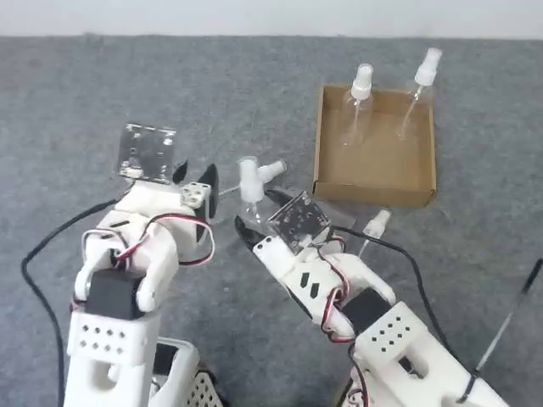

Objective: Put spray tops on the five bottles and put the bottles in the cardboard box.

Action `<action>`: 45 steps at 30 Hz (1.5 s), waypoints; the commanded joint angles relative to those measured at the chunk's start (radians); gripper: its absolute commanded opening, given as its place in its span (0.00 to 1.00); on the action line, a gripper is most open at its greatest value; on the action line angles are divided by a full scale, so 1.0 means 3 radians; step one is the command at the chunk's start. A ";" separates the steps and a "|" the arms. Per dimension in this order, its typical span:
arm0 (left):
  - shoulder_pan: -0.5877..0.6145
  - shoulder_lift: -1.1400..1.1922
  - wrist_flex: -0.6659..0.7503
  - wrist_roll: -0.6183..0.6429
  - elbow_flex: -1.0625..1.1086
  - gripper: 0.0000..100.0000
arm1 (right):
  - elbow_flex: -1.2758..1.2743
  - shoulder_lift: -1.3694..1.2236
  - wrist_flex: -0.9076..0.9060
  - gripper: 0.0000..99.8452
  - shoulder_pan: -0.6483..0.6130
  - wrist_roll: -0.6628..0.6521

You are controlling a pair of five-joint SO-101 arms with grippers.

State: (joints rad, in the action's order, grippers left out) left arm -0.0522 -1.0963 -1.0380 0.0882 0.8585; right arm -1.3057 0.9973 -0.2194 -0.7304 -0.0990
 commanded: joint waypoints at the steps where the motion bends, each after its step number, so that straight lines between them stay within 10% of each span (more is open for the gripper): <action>1: 0.0118 -0.0619 -0.0036 -0.0148 0.0233 0.13 | 0.0419 0.0100 -0.0182 0.01 0.0243 0.0036; 25: -0.0384 -0.2000 -0.0026 -0.0128 0.1588 0.26 | 0.2230 -0.1281 -0.0852 0.01 -0.0248 0.0036; 45: -0.0368 -0.2322 -0.0020 -0.0113 0.1731 0.28 | 0.2123 -0.0534 -0.1542 0.01 -0.0432 0.0041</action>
State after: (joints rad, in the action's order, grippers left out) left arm -0.1688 -1.7822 -1.0457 0.0437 1.3878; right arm -0.6782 0.7518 -0.6720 -0.8500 -0.0990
